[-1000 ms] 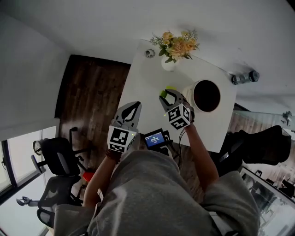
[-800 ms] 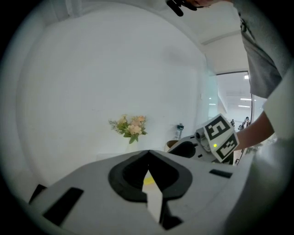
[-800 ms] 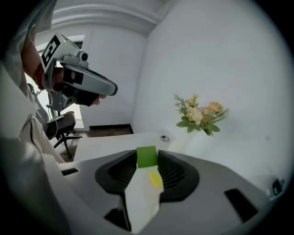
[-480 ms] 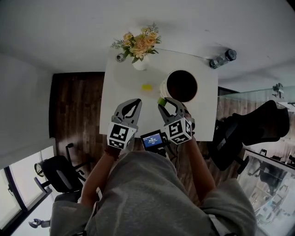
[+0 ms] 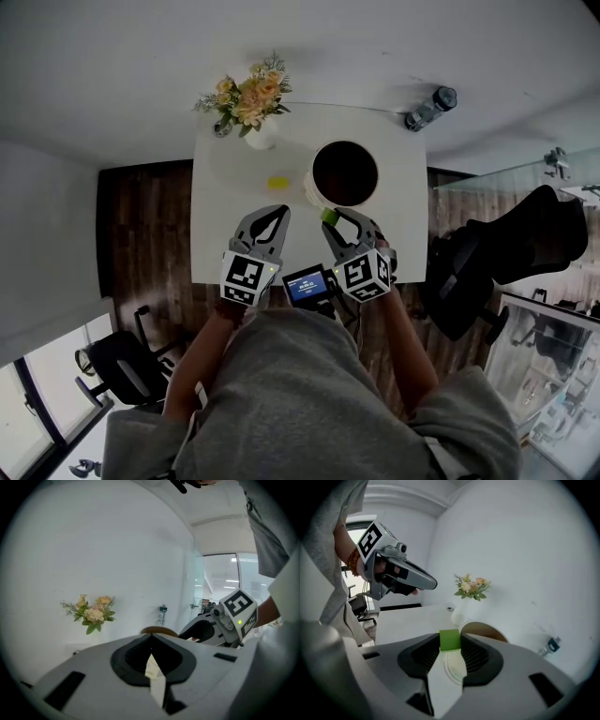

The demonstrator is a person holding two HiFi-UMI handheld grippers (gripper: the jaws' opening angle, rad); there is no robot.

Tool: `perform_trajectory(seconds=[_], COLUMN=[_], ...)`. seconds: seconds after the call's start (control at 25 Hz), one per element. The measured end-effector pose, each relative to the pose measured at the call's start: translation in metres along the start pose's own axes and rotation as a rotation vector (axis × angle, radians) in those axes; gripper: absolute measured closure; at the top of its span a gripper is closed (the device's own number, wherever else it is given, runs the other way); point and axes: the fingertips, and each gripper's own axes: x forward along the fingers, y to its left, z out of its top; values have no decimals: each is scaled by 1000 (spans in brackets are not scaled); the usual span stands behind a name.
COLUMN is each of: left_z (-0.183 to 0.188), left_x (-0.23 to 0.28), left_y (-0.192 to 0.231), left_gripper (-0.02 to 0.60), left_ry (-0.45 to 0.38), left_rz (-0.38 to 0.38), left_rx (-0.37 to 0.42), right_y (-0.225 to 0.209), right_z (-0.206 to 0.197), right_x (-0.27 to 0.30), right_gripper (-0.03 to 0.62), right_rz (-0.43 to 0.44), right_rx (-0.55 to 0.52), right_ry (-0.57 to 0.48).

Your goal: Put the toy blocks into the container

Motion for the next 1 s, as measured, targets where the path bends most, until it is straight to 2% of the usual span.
perform_trajectory(seconds=[0.16, 0.4, 0.68, 1.0], left_z=[-1, -7, -11, -20], left_x=[-2, -15, -30, -40], left_y=[1, 10, 22, 32], left_gripper=[575, 575, 575, 575], left_ry=[1, 4, 5, 14], left_rz=[20, 68, 121, 159], left_rx=[-6, -21, -38, -48], right_y=[-16, -72, -125, -132], right_z=[6, 5, -24, -43], right_x=[-7, -1, 23, 38], right_gripper=[451, 451, 451, 451], right_rz=[-12, -77, -130, -120], right_rx=[-56, -117, -54, -42], right_ry=[-9, 21, 124, 193])
